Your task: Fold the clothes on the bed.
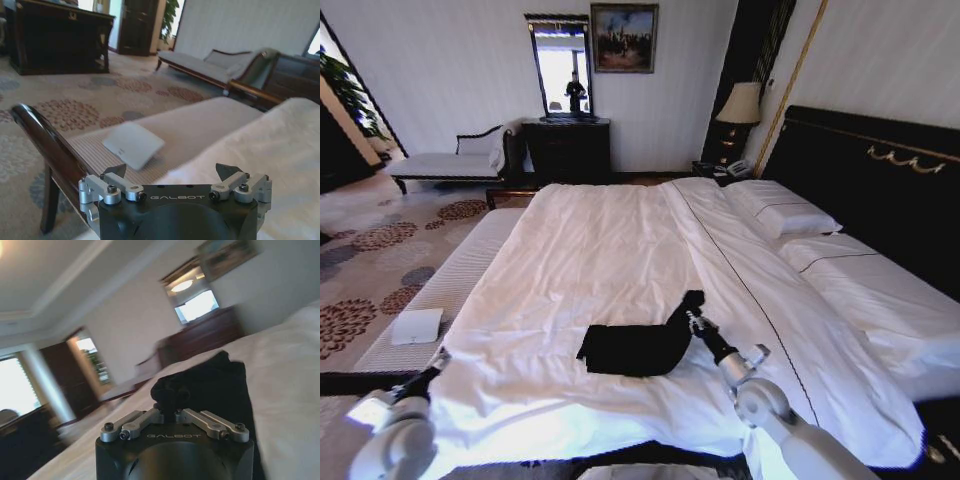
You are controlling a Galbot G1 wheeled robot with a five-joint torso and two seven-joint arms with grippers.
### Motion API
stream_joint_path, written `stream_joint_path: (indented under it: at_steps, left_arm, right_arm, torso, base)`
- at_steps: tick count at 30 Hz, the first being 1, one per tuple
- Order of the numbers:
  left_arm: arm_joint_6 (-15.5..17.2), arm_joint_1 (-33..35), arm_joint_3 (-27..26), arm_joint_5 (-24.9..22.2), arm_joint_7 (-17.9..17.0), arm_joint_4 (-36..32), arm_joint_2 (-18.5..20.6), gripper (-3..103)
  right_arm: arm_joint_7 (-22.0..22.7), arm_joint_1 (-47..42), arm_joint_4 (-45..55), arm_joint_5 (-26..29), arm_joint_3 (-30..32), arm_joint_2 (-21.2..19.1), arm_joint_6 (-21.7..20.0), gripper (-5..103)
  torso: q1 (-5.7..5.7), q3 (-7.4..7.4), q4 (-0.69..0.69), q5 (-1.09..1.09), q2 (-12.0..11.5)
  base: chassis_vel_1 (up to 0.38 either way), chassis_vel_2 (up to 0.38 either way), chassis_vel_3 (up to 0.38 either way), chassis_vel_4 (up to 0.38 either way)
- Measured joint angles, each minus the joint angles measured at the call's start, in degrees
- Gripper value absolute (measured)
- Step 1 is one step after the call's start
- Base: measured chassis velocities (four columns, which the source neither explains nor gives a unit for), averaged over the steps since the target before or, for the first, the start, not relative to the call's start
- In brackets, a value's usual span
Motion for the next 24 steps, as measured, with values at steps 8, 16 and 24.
stream_joint_path:
  at_steps: [8,16,24]
  left_arm:
    - [0.1,1.0,-2.2,-1.0,0.0,-0.6,0.8,100]
    - [0.2,1.0,-1.9,-1.0,0.0,-0.9,0.3,100]
    - [0.2,1.8,-3.4,-1.9,0.0,-0.9,0.5,100]
  right_arm:
    - [-5.8,9.1,-4.5,-3.3,-12.9,1.0,0.5,1]
    - [-6.0,17.7,-10.1,-3.8,-22.9,3.0,0.6,1]
    - [-4.2,20.2,-14.2,-5.0,-27.7,6.5,0.7,1]
  torso:
    - [0.0,0.0,0.0,0.0,0.0]
    - [0.0,0.0,0.0,0.0,0.0]
    - [0.0,0.0,0.0,0.0,0.0]
  base:
    - [0.0,0.0,0.0,0.0]
    - [0.0,0.0,0.0,0.0]
    - [0.0,0.0,0.0,0.0]
